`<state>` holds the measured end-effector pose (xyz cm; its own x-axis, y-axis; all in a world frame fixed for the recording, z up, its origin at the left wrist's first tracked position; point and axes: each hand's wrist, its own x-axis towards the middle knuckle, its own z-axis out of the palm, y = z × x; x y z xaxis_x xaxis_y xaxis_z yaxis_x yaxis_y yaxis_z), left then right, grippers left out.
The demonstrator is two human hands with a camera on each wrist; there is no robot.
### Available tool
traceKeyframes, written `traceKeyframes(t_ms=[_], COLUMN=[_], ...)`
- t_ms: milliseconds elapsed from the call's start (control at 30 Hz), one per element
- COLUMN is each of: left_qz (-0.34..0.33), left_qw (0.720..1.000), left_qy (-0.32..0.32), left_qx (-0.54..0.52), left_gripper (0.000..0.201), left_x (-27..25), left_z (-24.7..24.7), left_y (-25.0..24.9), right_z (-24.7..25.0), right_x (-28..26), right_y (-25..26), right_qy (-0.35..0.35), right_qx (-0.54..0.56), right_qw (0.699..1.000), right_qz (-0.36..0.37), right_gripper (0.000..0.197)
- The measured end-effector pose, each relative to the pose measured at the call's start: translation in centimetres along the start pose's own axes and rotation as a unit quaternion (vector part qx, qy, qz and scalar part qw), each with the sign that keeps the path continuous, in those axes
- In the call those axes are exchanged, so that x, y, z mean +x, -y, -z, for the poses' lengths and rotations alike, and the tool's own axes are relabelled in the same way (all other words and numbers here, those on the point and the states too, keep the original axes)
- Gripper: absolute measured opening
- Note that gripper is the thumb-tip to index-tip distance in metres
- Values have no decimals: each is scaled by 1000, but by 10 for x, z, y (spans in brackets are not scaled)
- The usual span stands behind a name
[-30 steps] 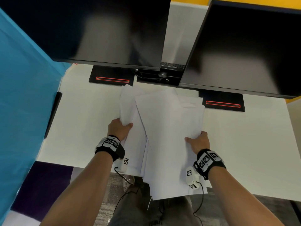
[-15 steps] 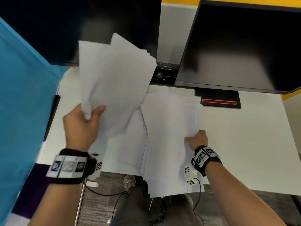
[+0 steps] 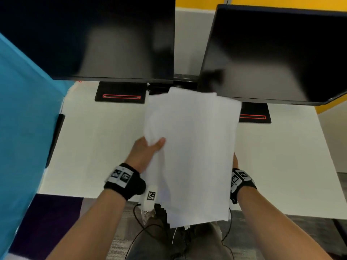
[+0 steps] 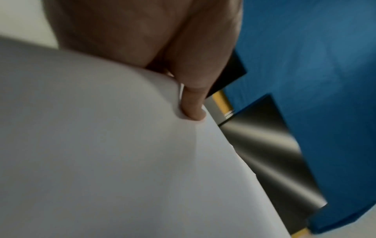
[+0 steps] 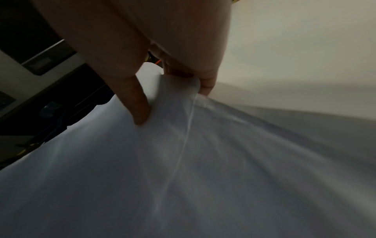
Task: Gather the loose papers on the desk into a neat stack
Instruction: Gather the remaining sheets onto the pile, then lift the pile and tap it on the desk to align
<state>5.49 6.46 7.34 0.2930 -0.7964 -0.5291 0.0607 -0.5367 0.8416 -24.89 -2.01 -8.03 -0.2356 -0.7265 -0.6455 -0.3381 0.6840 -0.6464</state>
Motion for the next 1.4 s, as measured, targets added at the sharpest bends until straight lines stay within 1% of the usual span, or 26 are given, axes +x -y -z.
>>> traceKeyframes(t_ms=[67,133,167,233,267,300,333,367,467,500,567,600,667,733,767,833,867,933,1000,1067,1100,1167,1200,1267,1333,1400], left_qz=[58,80,81,94,102,106,103,97,100,108,102,83,53,44,60,91,94,79,67,85,101,121,117,97,93,104], left_qw=[997,991,981,938,915,901,899,907,945,951,959,964,978,981,975,957,951,955,967,981,987,989,988,981,967,958], left_qy=[-18,-64,-103,-191,-227,-246,-245,-229,-158,-131,-74,-57,-45,-38,-22,-6,-8,-28,-39,-48,-51,-70,-88,-121,-118,-117], left_qx=[44,88,142,272,317,341,347,339,269,258,254,244,195,186,211,274,296,285,242,170,116,44,51,119,204,240], left_gripper=[46,48,49,68,78,86,92,96,103,100,88,81,65,61,63,70,73,68,53,43,44,58,64,66,62,57], left_x=[15,29,35,47,52,59,64,69,84,89,92,92,89,84,79,72,67,58,48,40,37,35,34,31,26,18], left_z=[-13,-21,-23,-21,-19,-17,-19,-23,-42,-46,-48,-44,-31,-12,-3,8,9,1,-15,-30,-34,-33,-28,-13,-1,-1], left_y=[30,54,61,71,72,72,71,67,48,43,32,28,20,21,26,47,58,78,87,87,84,83,83,88,99,108], right_z=[5,10,14,21,23,24,23,20,-1,-8,-17,-18,-11,3,10,20,19,10,-2,-7,-5,5,13,25,30,27], right_x=[-26,-46,-48,-47,-46,-45,-46,-45,-43,-41,-39,-41,-38,-35,-36,-44,-48,-61,-67,-68,-66,-65,-66,-70,-78,-84], right_y=[15,26,25,26,26,28,34,39,62,70,80,84,86,80,75,62,55,46,42,45,46,44,40,29,17,6], right_qy=[2,-20,-32,-51,-63,-69,-65,-60,-25,-15,6,22,43,32,24,26,38,57,63,70,76,85,87,91,95,98], right_qx=[14,-6,-3,12,19,15,12,-6,-46,-69,-131,-142,-135,-132,-139,-184,-207,-224,-218,-189,-163,-135,-152,-233,-311,-343], right_qw=[1000,999,999,999,998,997,998,998,999,997,988,983,978,983,986,982,977,973,974,979,984,987,984,967,944,932], right_qz=[-23,-26,-19,-13,-15,-13,-8,-2,14,29,83,116,156,124,92,44,35,29,20,9,1,6,18,44,64,61], right_gripper=[10,34,44,51,53,56,61,66,86,90,83,79,82,91,92,81,76,73,74,72,70,60,55,47,48,51])
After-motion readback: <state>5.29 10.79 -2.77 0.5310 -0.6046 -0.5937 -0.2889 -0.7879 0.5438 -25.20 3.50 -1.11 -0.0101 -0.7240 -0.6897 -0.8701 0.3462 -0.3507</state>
